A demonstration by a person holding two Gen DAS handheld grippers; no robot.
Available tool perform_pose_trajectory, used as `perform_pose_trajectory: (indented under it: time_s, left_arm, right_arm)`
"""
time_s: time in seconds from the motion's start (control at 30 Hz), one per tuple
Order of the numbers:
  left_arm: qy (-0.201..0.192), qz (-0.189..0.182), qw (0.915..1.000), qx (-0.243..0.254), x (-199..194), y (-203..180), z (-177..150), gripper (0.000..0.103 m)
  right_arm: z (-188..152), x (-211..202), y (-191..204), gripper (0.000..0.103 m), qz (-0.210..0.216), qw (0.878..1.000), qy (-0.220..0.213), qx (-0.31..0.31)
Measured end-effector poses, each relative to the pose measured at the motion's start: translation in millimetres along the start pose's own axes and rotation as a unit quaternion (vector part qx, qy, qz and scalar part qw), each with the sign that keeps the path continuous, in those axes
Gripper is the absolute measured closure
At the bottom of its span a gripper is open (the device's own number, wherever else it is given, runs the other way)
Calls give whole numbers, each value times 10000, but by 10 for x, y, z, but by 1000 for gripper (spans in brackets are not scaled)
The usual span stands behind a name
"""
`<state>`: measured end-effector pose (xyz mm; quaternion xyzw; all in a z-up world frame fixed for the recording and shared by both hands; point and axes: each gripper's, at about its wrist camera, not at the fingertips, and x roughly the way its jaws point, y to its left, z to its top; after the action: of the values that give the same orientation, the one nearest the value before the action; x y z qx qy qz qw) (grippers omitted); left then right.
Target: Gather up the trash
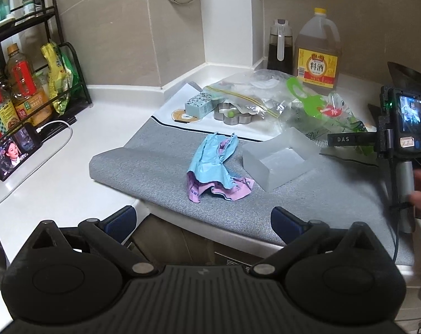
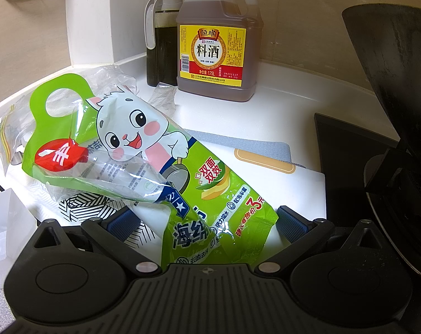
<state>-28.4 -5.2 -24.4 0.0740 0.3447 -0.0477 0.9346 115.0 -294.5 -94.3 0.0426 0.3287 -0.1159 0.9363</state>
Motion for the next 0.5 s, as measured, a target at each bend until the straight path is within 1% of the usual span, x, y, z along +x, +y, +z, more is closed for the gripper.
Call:
perform_pose_trajectory:
  time_s: [0.1, 0.3, 0.47, 0.5]
  left_arm:
    - [-91, 14, 9999, -69, -76, 62, -47, 0]
    - [-212, 122, 9997, 5, -194, 114, -100, 0]
    - [-220, 180, 9996, -77, -235, 159, -135, 0]
    - [-225, 188, 9995, -96, -241, 172, -146, 0]
  right_arm:
    - [0, -1, 1, 0, 0, 10000, 0, 1]
    - [-25, -15, 1, 0, -56, 10000, -11, -6]
    - [-11, 3, 11, 0, -56, 10000, 5, 3]
    - [-2, -16, 11, 0, -61, 10000, 76, 8]
